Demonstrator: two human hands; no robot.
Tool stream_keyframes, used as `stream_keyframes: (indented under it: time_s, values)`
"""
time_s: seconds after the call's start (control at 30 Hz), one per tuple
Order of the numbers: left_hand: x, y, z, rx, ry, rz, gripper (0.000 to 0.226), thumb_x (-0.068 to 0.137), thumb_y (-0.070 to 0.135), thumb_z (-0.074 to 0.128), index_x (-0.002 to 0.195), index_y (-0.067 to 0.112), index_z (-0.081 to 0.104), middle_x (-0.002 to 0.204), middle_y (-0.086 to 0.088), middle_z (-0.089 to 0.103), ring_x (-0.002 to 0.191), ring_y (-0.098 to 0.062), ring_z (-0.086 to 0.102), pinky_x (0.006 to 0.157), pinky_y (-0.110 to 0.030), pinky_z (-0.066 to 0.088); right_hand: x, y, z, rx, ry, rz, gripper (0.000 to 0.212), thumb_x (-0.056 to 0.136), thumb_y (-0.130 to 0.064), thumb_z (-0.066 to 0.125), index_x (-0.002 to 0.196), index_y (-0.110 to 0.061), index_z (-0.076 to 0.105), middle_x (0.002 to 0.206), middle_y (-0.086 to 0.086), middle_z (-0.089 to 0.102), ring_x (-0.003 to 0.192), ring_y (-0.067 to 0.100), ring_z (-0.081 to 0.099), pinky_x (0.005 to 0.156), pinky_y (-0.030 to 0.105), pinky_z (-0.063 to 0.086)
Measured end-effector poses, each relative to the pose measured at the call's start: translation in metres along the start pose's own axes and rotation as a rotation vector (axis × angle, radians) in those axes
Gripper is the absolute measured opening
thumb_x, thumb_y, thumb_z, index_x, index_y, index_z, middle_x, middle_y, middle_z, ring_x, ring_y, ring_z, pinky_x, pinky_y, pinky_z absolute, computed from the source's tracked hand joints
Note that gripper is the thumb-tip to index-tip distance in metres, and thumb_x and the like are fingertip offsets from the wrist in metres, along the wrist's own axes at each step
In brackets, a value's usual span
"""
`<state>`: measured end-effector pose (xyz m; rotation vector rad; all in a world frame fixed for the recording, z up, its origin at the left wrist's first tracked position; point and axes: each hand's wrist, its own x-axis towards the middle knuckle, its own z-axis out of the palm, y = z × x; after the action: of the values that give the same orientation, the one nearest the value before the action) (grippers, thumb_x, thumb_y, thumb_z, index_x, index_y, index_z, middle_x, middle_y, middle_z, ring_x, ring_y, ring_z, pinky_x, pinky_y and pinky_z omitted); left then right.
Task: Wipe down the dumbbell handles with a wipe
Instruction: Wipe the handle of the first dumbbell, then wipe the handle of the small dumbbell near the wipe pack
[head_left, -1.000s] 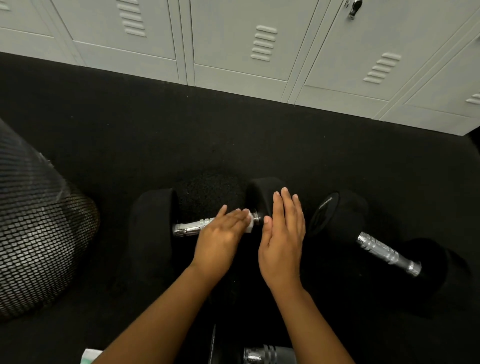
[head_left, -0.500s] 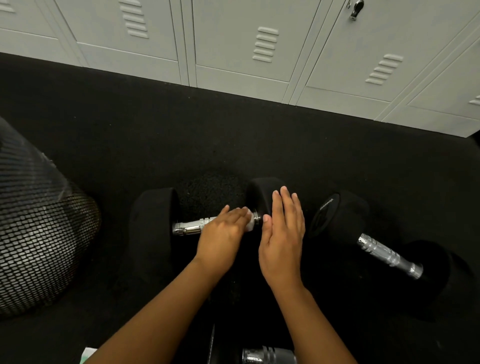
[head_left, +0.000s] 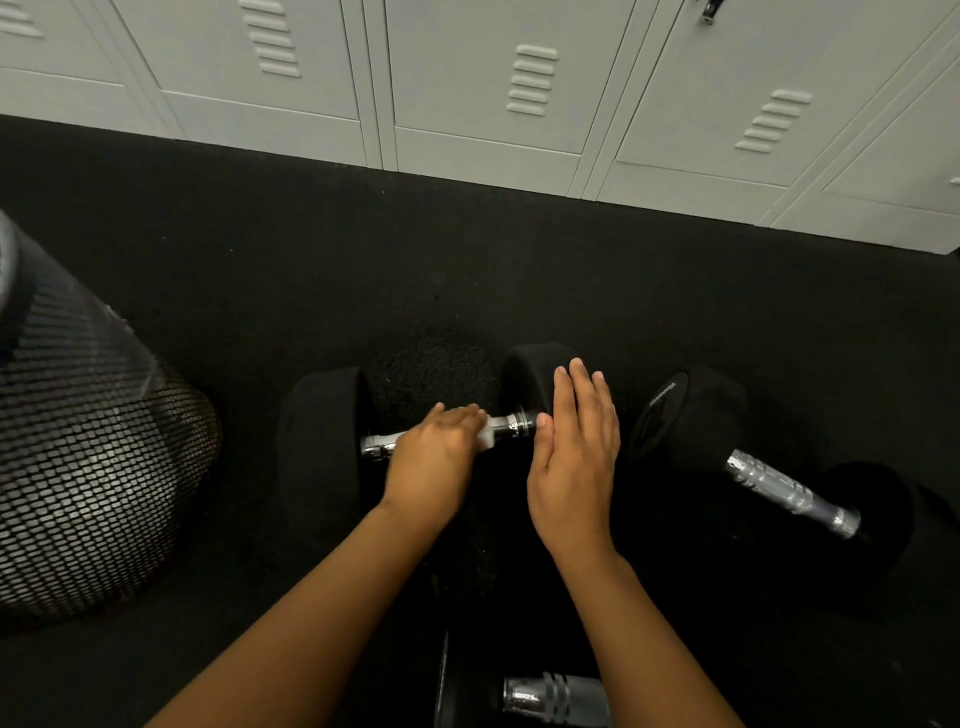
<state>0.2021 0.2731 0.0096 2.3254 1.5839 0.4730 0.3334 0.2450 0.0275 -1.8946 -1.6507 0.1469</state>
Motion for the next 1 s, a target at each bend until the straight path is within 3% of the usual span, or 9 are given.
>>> stream_keyframes:
  time_s: [0.2, 0.3, 0.37, 0.43, 0.53, 0.67, 0.8, 0.9, 1.0]
  values:
    - [0.007, 0.012, -0.006, 0.036, -0.080, 0.023, 0.044, 0.093, 0.013, 0.049, 0.136, 0.017, 0.042, 0.144, 0.001, 0.042, 0.129, -0.014, 0.042, 0.110, -0.022, 0.019, -0.001, 0.000, -0.003, 0.036, -0.028, 0.001, 0.049, 0.095, -0.029, 0.025, 0.138, -0.008, 0.036, 0.148, 0.007, 0.030, 0.139, 0.019, 0.014, 0.111, 0.044, 0.019]
    - [-0.010, 0.001, -0.021, 0.112, -0.061, 0.002, 0.048, 0.086, 0.005, 0.058, 0.132, 0.013, 0.048, 0.137, -0.004, 0.051, 0.123, -0.016, 0.049, 0.110, -0.024, 0.021, 0.001, 0.000, -0.011, 0.075, -0.080, 0.013, 0.046, 0.097, -0.028, 0.032, 0.140, -0.010, 0.033, 0.150, 0.004, 0.025, 0.140, 0.015, 0.008, 0.113, 0.045, 0.019]
    - [-0.019, 0.003, -0.032, 0.103, -0.038, -0.007, 0.042, 0.074, 0.000, 0.072, 0.114, 0.009, 0.062, 0.112, -0.008, 0.067, 0.100, -0.020, 0.065, 0.101, -0.028, 0.034, -0.002, -0.007, -0.019, 0.105, -0.064, 0.019, 0.044, 0.094, -0.018, 0.044, 0.137, -0.010, 0.037, 0.149, 0.004, 0.027, 0.140, 0.016, 0.009, 0.113, 0.041, 0.021]
    - [-0.028, 0.010, -0.039, 0.089, 0.023, 0.019, 0.043, 0.065, 0.004, 0.081, 0.105, 0.011, 0.066, 0.093, -0.006, 0.073, 0.084, -0.020, 0.070, 0.086, -0.031, 0.050, -0.012, -0.024, -0.029, 0.145, 0.014, -0.007, 0.042, 0.090, -0.010, 0.053, 0.131, -0.010, 0.046, 0.141, 0.005, 0.037, 0.135, 0.017, 0.023, 0.108, 0.028, 0.027]
    - [-0.043, 0.024, -0.054, -0.009, 0.060, -0.001, 0.061, 0.073, 0.014, 0.076, 0.128, 0.014, 0.048, 0.100, -0.010, 0.071, 0.096, -0.028, 0.067, 0.066, -0.035, 0.057, -0.032, -0.054, -0.035, 0.330, -0.053, 0.119, 0.037, 0.090, -0.013, 0.053, 0.126, -0.018, 0.049, 0.129, -0.002, 0.044, 0.117, 0.010, 0.043, 0.093, 0.014, 0.038]
    - [-0.073, 0.025, -0.061, -0.103, 0.073, 0.024, 0.070, 0.078, 0.018, 0.071, 0.138, 0.013, 0.034, 0.113, -0.007, 0.066, 0.102, -0.020, 0.065, 0.075, -0.031, 0.056, -0.042, -0.068, -0.031, 0.658, -0.314, 0.567, 0.035, 0.091, -0.025, 0.054, 0.124, -0.029, 0.044, 0.104, -0.008, 0.059, 0.088, 0.003, 0.060, 0.069, 0.015, 0.050]
    - [-0.110, 0.029, -0.062, -0.243, 0.028, -0.022, 0.065, 0.079, 0.033, 0.066, 0.135, 0.019, 0.038, 0.123, 0.005, 0.059, 0.114, -0.005, 0.047, 0.100, -0.021, 0.035, -0.058, -0.060, -0.038, 0.666, -0.317, 0.572, 0.026, 0.085, -0.012, 0.063, 0.099, -0.033, 0.056, 0.083, -0.005, 0.065, 0.077, 0.004, 0.063, 0.071, 0.024, 0.053]
    - [-0.139, 0.030, -0.063, -0.279, -0.001, 0.001, 0.056, 0.079, 0.045, 0.055, 0.130, 0.024, 0.045, 0.125, 0.016, 0.051, 0.112, 0.002, 0.047, 0.096, -0.011, 0.035, -0.081, -0.044, -0.050, 0.618, -0.243, 0.568, 0.027, 0.083, -0.005, 0.062, 0.082, -0.032, 0.059, 0.075, -0.004, 0.065, 0.072, 0.006, 0.061, 0.067, 0.021, 0.049]
    - [-0.162, 0.033, -0.055, -0.261, -0.052, 0.112, 0.048, 0.081, 0.047, 0.055, 0.124, 0.027, 0.049, 0.131, 0.017, 0.046, 0.121, 0.001, 0.044, 0.098, -0.015, 0.037, -0.107, -0.019, -0.060, 0.547, -0.192, 0.615, 0.027, 0.082, -0.002, 0.060, 0.073, -0.027, 0.063, 0.074, -0.008, 0.063, 0.072, 0.005, 0.059, 0.068, 0.024, 0.048]
